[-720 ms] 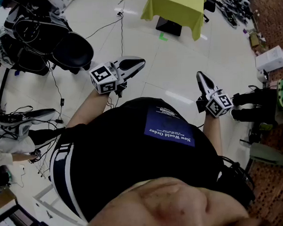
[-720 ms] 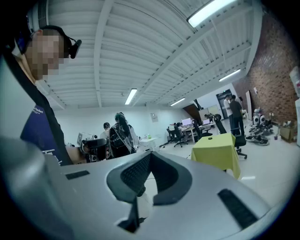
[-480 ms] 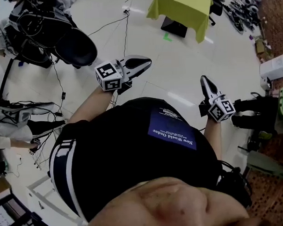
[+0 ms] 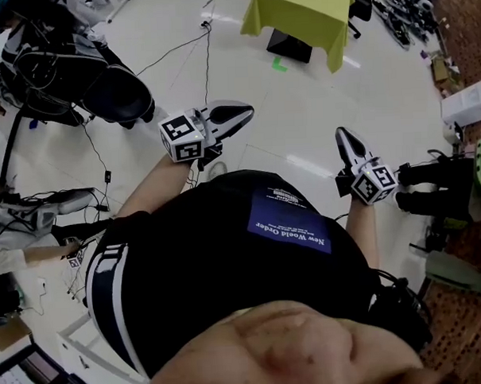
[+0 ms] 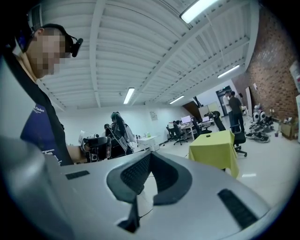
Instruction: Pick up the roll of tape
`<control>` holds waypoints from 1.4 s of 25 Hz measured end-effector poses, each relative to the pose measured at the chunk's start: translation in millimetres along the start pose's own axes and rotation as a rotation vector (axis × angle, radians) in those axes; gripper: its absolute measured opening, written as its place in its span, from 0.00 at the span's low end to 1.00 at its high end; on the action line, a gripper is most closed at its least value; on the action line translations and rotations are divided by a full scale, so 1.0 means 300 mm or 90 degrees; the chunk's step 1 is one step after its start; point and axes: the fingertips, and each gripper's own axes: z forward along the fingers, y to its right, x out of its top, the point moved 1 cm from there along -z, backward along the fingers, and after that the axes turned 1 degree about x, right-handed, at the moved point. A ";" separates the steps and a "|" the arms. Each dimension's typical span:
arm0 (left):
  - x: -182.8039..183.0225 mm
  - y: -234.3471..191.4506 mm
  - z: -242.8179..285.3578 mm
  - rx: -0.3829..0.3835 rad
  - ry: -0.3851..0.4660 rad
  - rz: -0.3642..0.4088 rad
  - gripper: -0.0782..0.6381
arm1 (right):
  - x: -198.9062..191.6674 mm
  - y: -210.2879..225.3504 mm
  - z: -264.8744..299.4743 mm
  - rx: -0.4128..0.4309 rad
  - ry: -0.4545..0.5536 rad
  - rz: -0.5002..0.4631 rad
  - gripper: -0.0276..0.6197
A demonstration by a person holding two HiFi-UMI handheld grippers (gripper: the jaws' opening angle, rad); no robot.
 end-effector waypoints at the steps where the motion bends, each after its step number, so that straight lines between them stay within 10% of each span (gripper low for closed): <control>1: 0.004 -0.040 0.002 -0.007 0.001 -0.005 0.12 | 0.009 0.011 0.036 -0.004 -0.002 -0.001 0.02; 21: 0.210 -0.980 -0.129 -0.099 0.003 -0.008 0.12 | 0.208 0.125 0.881 -0.095 -0.002 -0.034 0.02; 35: 0.268 -1.260 0.175 0.010 0.000 0.008 0.12 | 0.323 0.609 1.095 0.008 0.003 -0.018 0.02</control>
